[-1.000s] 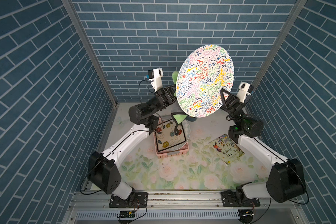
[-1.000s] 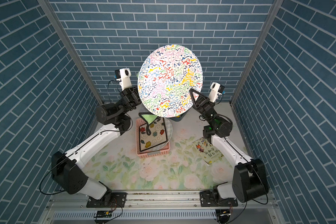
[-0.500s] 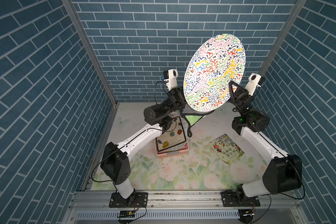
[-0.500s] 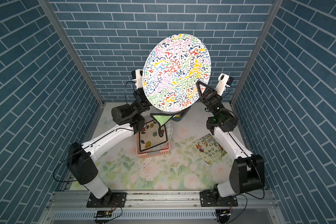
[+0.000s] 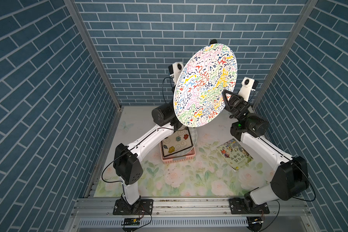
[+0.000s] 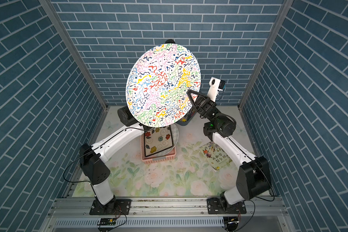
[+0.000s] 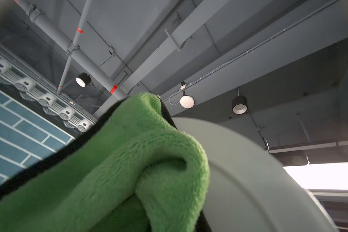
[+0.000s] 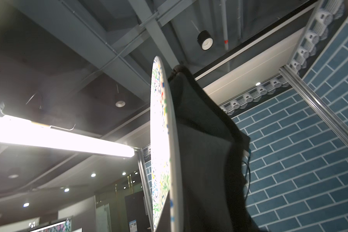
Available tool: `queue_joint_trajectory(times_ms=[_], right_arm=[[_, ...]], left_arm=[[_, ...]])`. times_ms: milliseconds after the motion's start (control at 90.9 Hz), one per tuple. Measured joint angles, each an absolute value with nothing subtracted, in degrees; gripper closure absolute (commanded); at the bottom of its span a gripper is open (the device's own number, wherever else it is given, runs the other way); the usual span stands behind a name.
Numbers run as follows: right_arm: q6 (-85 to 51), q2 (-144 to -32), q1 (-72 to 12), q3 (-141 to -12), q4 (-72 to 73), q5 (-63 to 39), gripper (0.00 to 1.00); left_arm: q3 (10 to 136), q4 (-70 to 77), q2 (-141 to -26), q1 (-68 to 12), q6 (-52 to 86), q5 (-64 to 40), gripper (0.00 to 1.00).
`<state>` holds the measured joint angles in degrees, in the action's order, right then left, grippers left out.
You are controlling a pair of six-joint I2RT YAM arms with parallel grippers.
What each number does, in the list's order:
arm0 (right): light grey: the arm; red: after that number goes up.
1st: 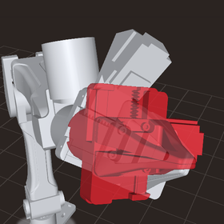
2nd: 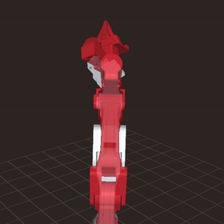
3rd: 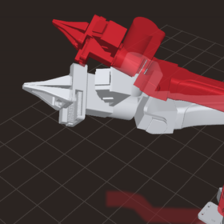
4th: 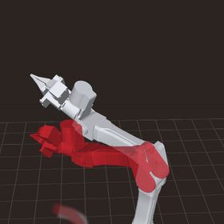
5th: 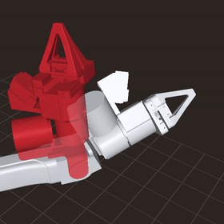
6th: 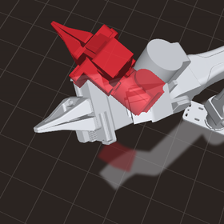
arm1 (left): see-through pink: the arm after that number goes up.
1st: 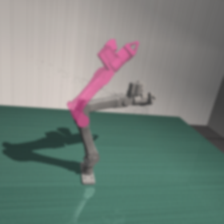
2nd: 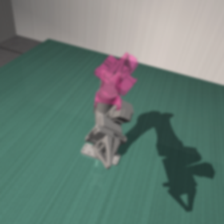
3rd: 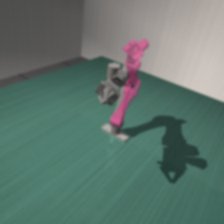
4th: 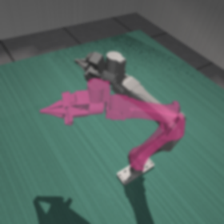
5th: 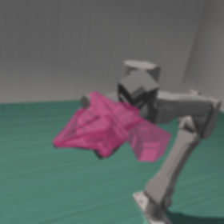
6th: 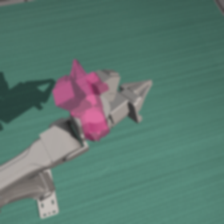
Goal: Wipe the wet plate dry
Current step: Wipe the plate with towel.
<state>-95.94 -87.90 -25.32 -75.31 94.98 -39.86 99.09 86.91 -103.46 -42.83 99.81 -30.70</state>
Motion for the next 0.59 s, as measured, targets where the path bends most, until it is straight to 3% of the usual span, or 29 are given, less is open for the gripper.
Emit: queue_joint_trajectory(times_ms=[121, 264, 429, 594], right_arm=[[-96.0, -89.0, -20.2, -78.8, 94.8, -40.1, 1.0], [-96.4, -87.4, -15.0, -72.6, 94.7, -38.4, 1.0], [-93.5, -83.4, -22.2, -61.3, 94.6, -38.0, 1.0], [-87.3, -81.7, -27.6, -61.5, 94.7, -40.0, 1.0]], left_arm=[[90.3, 88.2, -101.3, -43.3, 100.0, -30.2, 1.0], [88.7, 87.1, -100.4, -39.3, 100.2, -30.5, 1.0], [96.2, 86.0, -100.4, -35.2, 100.6, -30.7, 1.0], [100.7, 88.4, -101.4, -38.5, 102.1, -30.3, 1.0]])
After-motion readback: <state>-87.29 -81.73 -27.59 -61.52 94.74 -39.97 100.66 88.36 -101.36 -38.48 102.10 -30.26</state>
